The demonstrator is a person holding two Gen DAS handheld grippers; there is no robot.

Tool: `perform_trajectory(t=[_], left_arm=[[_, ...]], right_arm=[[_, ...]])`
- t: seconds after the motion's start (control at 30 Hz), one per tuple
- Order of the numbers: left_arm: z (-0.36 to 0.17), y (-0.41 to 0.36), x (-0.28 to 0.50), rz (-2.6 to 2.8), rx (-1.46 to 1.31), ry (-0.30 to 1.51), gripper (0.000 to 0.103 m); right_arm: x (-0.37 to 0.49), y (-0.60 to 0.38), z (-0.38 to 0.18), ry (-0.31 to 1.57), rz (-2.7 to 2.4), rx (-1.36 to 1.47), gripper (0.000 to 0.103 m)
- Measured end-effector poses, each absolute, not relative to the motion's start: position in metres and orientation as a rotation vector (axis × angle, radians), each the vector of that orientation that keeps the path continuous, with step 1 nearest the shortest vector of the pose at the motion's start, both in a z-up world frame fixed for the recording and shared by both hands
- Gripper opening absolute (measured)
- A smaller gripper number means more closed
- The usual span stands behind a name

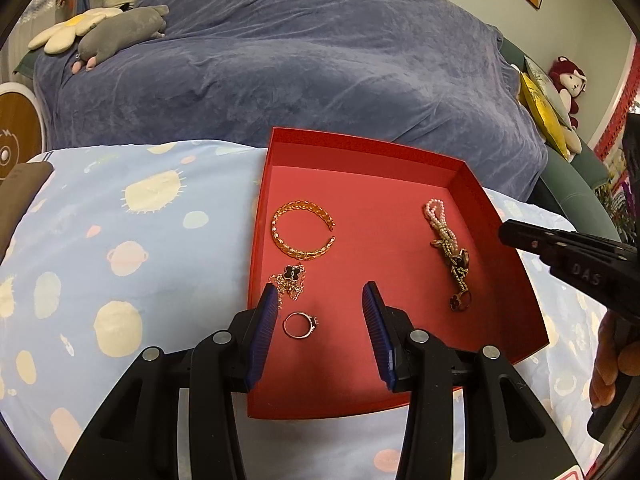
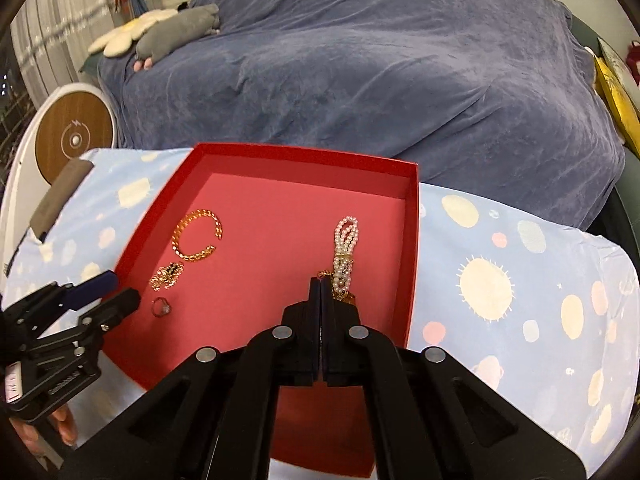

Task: Organize jewelry
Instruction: 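Lift the gold watch by its band with the right tool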

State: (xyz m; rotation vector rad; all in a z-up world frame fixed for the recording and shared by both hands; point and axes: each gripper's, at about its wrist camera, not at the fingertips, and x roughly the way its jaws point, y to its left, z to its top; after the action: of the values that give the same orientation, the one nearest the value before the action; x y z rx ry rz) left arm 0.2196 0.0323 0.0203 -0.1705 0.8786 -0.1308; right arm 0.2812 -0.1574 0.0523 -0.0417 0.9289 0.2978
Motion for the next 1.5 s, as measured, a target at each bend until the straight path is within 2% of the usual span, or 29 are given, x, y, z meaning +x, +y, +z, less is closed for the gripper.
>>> perform_trajectory(t=[0.2,0.3,0.43,0.67,0.87,0.97,1.2,1.3,1.4,1.47,1.5], left_arm=[[0.025,0.029,0.215,-0.144,-0.17,0.867,0.042],[0.026,0.027,0.215,-0.147,-0.173,0.867,0.042],[0.027,0.027,0.214,-0.145,-0.171,0.861,0.042],[0.027,0.038,0.218,-0.128,-0.2,0.865,0.042],[0.027,0.041,0.218,-0.127,-0.207,0.866,0.042],[0.027,0.039,0.217,-0.134,-0.198,0.866,0.042],[0.024,0.032,0.216,-0.146,-0.18,0.875,0.042],[0.023,0.032,0.216,-0.142,-0.183,0.877,0.042],[0.023,0.032,0.217,-0.138,-0.186,0.875,0.042],[0.023,0.033,0.217,-0.135,-0.19,0.876,0.042],[0.023,0.034,0.217,-0.136,-0.193,0.876,0.042]], right_arm=[[0.262,-0.166,0.06,0.904,0.333,0.006,0.0],[0.271,-0.161,0.046,0.959,0.344,-0.001,0.001],[0.286,-0.141,0.026,1.007,0.346,-0.055,0.016],[0.311,-0.112,-0.013,1.109,0.336,-0.16,0.015],[0.302,-0.135,-0.007,1.046,0.262,-0.181,0.015],[0.303,-0.144,-0.005,1.027,0.211,-0.197,0.022],[0.309,-0.139,-0.005,1.021,0.236,-0.22,0.023],[0.308,-0.127,-0.009,1.024,0.248,-0.273,0.03],[0.3,-0.123,-0.011,1.028,0.278,-0.288,0.03],[0.295,-0.128,-0.013,1.071,0.338,-0.231,0.02],[0.292,-0.13,-0.014,1.082,0.356,-0.215,0.019]])
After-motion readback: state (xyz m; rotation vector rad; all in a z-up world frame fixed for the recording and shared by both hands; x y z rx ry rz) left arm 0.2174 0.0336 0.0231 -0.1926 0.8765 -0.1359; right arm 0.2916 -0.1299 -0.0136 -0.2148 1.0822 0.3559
